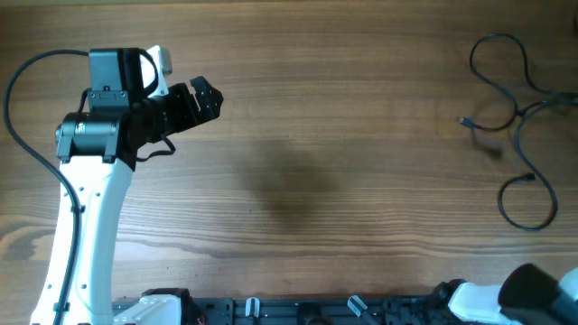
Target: Untangle cables
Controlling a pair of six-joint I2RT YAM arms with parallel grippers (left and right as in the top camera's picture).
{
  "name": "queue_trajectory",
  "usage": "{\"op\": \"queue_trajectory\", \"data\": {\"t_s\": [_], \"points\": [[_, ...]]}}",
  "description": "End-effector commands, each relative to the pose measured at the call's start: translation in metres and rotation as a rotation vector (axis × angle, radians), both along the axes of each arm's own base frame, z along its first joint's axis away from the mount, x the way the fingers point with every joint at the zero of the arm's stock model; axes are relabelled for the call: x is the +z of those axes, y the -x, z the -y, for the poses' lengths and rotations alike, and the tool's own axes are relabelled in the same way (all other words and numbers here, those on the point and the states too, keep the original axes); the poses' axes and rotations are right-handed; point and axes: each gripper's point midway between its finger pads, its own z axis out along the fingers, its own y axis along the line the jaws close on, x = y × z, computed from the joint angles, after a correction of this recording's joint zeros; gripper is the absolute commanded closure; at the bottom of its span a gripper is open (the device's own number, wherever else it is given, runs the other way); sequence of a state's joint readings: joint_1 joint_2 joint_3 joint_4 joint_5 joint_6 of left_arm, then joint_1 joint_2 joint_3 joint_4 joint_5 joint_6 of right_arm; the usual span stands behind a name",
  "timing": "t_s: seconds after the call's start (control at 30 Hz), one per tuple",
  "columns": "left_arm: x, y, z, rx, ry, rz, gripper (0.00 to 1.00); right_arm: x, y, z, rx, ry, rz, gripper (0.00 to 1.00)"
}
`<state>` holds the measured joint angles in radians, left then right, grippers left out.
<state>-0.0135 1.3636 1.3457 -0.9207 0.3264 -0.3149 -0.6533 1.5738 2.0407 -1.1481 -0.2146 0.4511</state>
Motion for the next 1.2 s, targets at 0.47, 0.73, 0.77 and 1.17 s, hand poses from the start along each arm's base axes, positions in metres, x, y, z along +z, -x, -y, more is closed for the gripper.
{"op": "queue_trajectory", "data": {"t_s": [0.47,0.73,0.77,1.17], "points": [[-0.004,0.001,-0.002,-0.009,-0.013,-0.012,0.00,-0.145,-0.024,0.052,-0.096,-0.225,-0.355,0.00],[-0.004,0.001,-0.002,-0.009,-0.013,-0.012,0.00,-0.009,0.001,-0.035,0.180,-0.130,-0.007,0.00],[-0.004,0.001,-0.002,-0.009,-0.013,-0.012,0.00,0.006,0.008,-0.050,0.221,-0.097,0.024,0.00],[-0.004,0.001,-0.002,-0.009,-0.013,-0.012,0.00,0.060,0.106,-0.257,0.802,0.030,0.101,0.00]]}}
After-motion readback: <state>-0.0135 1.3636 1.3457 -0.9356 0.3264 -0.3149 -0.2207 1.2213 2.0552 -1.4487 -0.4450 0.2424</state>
